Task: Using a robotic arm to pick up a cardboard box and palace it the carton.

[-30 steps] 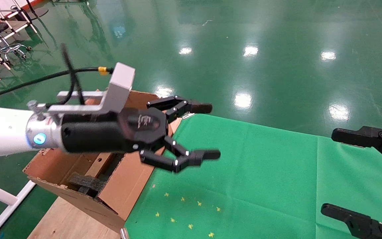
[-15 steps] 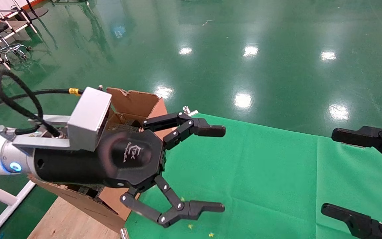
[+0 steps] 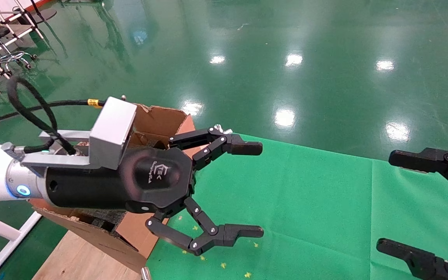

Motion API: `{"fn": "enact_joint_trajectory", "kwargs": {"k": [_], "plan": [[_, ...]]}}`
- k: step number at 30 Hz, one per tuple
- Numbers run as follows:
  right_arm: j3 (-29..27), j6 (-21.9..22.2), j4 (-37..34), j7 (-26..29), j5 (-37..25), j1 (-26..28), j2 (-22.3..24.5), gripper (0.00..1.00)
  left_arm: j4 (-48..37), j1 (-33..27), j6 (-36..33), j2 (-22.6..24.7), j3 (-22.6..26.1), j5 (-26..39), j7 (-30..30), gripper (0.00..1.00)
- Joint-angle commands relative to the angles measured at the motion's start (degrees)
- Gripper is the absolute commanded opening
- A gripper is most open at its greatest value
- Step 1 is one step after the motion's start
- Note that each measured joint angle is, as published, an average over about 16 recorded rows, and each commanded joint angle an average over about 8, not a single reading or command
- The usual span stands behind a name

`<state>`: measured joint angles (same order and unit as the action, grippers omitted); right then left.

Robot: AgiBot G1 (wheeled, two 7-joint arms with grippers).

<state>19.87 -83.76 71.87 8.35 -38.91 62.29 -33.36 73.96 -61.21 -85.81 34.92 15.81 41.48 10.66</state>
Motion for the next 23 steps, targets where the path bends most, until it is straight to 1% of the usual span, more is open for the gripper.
{"fn": "enact_joint_trajectory", "kwargs": {"k": [1, 23], "plan": [[0.0, 0.0, 0.0, 0.0, 0.0, 0.0, 0.0, 1.0, -0.1, -0.1, 0.0, 0.0, 0.1, 0.1, 0.1, 1.0], [0.0, 0.0, 0.0, 0.0, 0.0, 0.0, 0.0, 1.0, -0.6, -0.5, 0.2, 0.1, 0.3, 0.5, 0.2, 1.0]]}}
